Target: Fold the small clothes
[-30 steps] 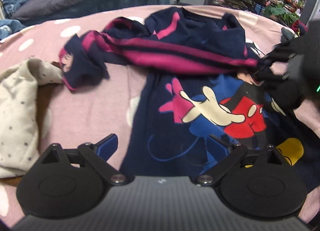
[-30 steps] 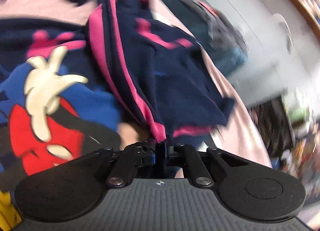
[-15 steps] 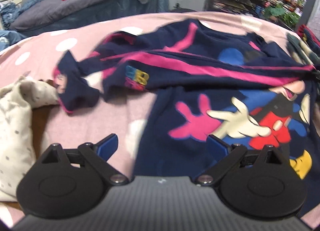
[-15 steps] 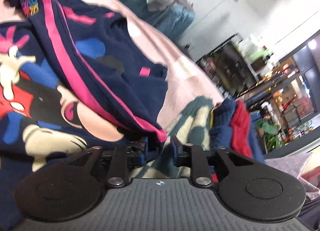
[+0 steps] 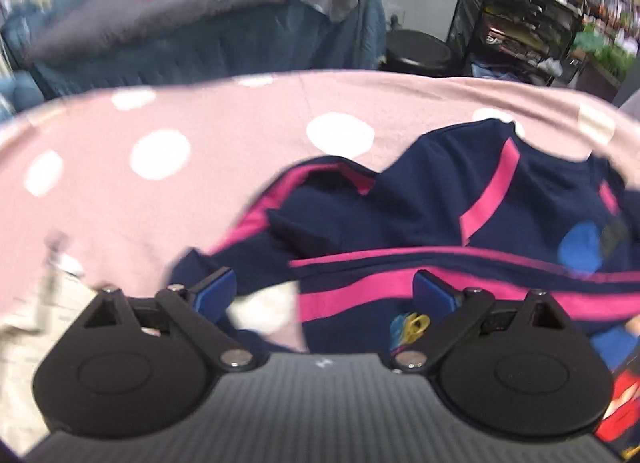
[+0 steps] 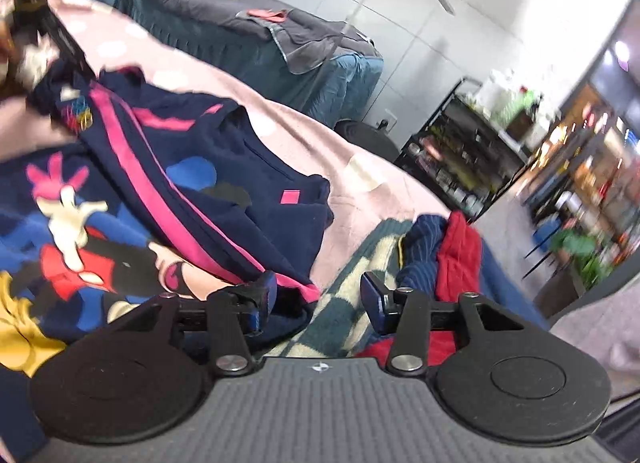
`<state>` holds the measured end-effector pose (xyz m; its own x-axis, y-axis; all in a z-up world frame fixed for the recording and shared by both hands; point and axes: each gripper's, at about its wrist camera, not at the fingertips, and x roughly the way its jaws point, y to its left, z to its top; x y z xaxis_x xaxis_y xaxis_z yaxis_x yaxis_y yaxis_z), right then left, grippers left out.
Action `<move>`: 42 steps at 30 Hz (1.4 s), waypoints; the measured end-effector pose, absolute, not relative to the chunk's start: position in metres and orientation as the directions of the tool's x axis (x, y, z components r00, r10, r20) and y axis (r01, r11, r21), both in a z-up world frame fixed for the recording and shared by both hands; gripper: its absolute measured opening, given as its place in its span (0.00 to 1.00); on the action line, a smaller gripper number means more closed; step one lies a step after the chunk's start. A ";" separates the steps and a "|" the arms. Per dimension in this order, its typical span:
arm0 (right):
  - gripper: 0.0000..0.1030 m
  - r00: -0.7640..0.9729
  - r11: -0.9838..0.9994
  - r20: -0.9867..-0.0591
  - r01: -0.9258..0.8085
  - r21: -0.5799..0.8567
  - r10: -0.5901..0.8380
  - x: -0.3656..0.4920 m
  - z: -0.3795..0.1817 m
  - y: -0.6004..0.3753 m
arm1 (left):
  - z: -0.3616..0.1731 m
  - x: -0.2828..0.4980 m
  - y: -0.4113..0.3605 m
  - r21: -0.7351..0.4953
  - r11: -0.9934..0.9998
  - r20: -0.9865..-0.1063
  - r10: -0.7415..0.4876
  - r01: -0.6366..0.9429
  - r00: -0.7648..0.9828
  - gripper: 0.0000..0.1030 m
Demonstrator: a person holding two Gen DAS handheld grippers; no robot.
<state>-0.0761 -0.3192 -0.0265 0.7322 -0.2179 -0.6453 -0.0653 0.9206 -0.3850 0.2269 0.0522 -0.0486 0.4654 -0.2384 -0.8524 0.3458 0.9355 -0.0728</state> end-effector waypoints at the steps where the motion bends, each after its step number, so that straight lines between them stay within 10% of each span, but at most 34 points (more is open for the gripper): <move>1: 0.75 0.730 0.933 -0.653 -0.062 -0.355 -0.200 -0.078 -0.023 -0.321 | -0.053 0.235 0.051 -0.087 0.942 -0.862 -0.235 0.325 0.449 0.91; 7: 0.75 0.713 0.947 -0.681 -0.078 -0.310 -0.164 -0.068 -0.029 -0.318 | -0.088 0.260 0.035 -0.138 0.971 -0.923 -0.197 0.194 0.331 0.87; 13: 0.75 0.712 0.944 -0.689 -0.121 -0.307 -0.133 -0.065 -0.034 -0.302 | -0.101 0.277 0.036 -0.258 0.962 -0.933 -0.272 0.089 0.237 0.45; 19: 0.75 0.709 0.939 -0.693 -0.138 -0.316 -0.129 -0.067 -0.038 -0.294 | -0.100 0.288 0.043 -0.264 0.964 -0.933 -0.265 0.039 0.242 0.62; 21: 0.75 0.711 0.936 -0.691 -0.142 -0.321 -0.129 -0.069 -0.038 -0.292 | -0.105 0.287 0.040 -0.272 0.961 -0.936 -0.276 0.051 0.219 0.53; 23: 0.76 0.714 0.934 -0.687 -0.142 -0.328 -0.133 -0.070 -0.038 -0.291 | -0.107 0.283 0.039 -0.293 0.955 -0.933 -0.296 0.048 0.203 0.21; 27: 0.77 0.720 0.935 -0.680 -0.131 -0.330 -0.139 -0.072 -0.037 -0.292 | -0.094 0.266 0.042 -0.268 0.960 -0.930 -0.279 0.078 0.240 0.05; 42: 0.78 0.740 0.935 -0.668 -0.180 -0.307 -0.078 -0.089 -0.035 -0.290 | -0.082 0.042 0.152 -0.376 0.926 -0.857 -0.337 -0.028 0.389 0.04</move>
